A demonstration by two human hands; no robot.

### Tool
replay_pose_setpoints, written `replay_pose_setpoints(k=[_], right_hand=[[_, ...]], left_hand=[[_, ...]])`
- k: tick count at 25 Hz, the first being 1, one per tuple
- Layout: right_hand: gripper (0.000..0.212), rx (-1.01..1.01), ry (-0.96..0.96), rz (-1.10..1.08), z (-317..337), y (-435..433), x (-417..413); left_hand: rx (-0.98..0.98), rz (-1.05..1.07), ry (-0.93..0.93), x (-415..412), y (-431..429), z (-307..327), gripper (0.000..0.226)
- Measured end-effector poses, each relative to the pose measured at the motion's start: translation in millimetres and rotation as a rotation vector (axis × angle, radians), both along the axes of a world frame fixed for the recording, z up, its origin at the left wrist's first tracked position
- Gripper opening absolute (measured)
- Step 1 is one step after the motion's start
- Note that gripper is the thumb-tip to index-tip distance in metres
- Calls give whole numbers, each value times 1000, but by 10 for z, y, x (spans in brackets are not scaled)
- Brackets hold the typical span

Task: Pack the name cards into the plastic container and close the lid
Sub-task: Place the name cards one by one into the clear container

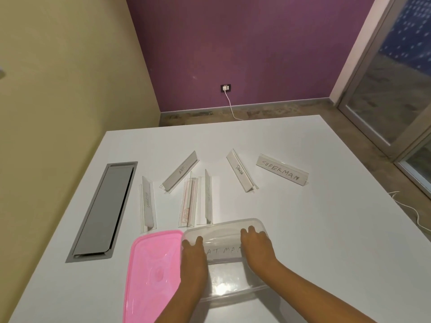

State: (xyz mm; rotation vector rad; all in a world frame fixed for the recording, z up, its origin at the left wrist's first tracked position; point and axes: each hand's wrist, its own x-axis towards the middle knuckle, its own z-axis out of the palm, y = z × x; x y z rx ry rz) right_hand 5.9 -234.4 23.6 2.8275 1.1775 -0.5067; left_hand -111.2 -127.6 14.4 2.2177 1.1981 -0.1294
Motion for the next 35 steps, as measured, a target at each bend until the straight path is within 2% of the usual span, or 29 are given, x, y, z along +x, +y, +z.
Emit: replay_pose_setpoints(k=[3,6,9,11,14,17,19,21,23,26,28,30,35], right_hand=[[29,18,-56,49,79,5,-76],[49,68,-151,88,104,-22,-65],[49,62,-221,106,37,-68,-114],[48,44,-232,70,36,-68,-129],[50,97,-245,16,48,-91,-93],[52,202,-286,-19,56,-151,-23],[49,279,-268,-90,88,-200,25],[49,371,-249,-129,65,-243,91],[56,454,-185,-160,5,-267,143],[61,529,-34,-268,-138,-299,198],[59,559,33,-309,-205,-309,218],[56,582,59,-295,-248,-312,237],[42,659,108,-348,-260,-289,280]], left_hand=[[56,-30,-12,-19,25,-9,24],[182,-122,140,-17,33,24,15],[304,-245,285,5,51,41,19],[362,-247,312,29,100,64,28],[401,-168,174,95,224,157,5],[429,-89,-69,253,387,283,13],[385,-31,-191,430,531,302,14],[228,35,-241,636,692,210,15],[60,89,-218,804,820,87,22],[-78,134,-115,968,907,-110,37],[-118,134,-63,1028,893,-198,34],[-137,124,-45,1056,883,-227,19],[-203,208,-101,1049,987,-172,44]])
